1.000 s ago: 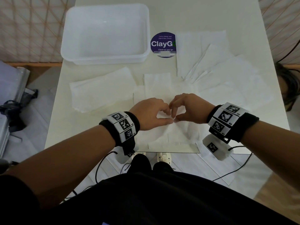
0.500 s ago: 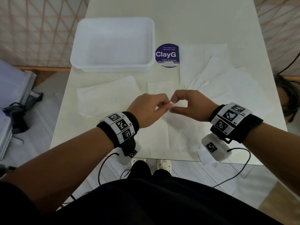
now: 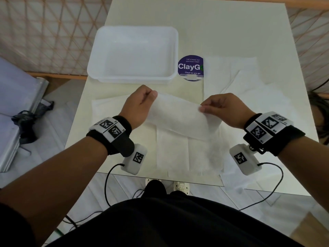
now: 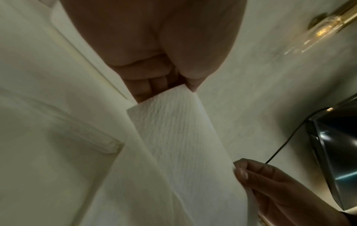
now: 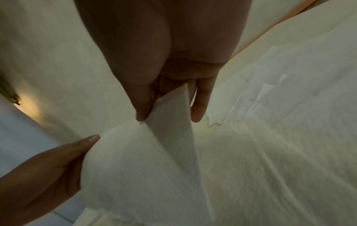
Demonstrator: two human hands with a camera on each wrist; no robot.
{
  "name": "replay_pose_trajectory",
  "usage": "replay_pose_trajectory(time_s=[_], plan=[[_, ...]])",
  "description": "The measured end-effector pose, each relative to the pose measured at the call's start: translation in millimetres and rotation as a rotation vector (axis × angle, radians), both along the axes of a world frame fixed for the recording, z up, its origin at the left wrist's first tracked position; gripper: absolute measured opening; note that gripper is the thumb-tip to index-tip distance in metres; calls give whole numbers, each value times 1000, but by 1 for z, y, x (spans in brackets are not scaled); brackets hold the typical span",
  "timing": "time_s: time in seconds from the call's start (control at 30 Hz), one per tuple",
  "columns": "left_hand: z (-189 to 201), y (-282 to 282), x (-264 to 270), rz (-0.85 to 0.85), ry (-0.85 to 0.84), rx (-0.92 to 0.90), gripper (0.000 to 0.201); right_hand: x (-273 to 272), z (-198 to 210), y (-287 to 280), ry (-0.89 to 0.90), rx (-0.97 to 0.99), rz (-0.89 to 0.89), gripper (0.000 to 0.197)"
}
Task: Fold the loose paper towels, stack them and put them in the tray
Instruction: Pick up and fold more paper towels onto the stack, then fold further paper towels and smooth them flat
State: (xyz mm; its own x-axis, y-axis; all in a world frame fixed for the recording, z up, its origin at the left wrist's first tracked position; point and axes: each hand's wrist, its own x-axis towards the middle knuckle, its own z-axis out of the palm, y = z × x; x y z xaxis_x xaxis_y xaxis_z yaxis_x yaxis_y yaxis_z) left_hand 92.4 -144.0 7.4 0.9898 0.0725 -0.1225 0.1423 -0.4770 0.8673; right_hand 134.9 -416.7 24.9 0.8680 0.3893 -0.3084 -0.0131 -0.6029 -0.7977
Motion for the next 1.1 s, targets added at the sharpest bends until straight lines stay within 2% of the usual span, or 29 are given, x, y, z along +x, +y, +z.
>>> replay_pose_trajectory(time_s=[0.17, 0.3, 0.4, 0.53, 0.7, 0.83, 0.9, 1.0, 1.1], plan=[[-16, 2, -3, 70, 113, 2, 31, 2, -9, -12, 39, -58, -18, 14], [-21, -5, -7, 137, 282, -150, 44, 2, -17, -17, 62, -119, -27, 14], [-25, -10, -14, 97, 382, -174, 43, 2, -27, -19, 35, -192, -53, 19], [-29, -13, -22, 55, 358, -120, 26, -4, -37, -22, 40, -259, -34, 29], [-35, -14, -24, 13, 339, 17, 25, -8, -42, -23, -26, -324, -22, 24], [-30, -16, -24, -4, 196, 192, 15, -13, -39, -16, -58, -300, -9, 22], [-26, -10, -23, 42, 168, 134, 14, -14, -34, -9, -42, -200, -37, 27], [-17, 11, -19, 133, 150, -59, 15, -13, -28, 5, 17, 31, -112, 27], [-6, 36, -18, 241, 141, -246, 14, -7, -30, 18, 24, 87, -173, 21]])
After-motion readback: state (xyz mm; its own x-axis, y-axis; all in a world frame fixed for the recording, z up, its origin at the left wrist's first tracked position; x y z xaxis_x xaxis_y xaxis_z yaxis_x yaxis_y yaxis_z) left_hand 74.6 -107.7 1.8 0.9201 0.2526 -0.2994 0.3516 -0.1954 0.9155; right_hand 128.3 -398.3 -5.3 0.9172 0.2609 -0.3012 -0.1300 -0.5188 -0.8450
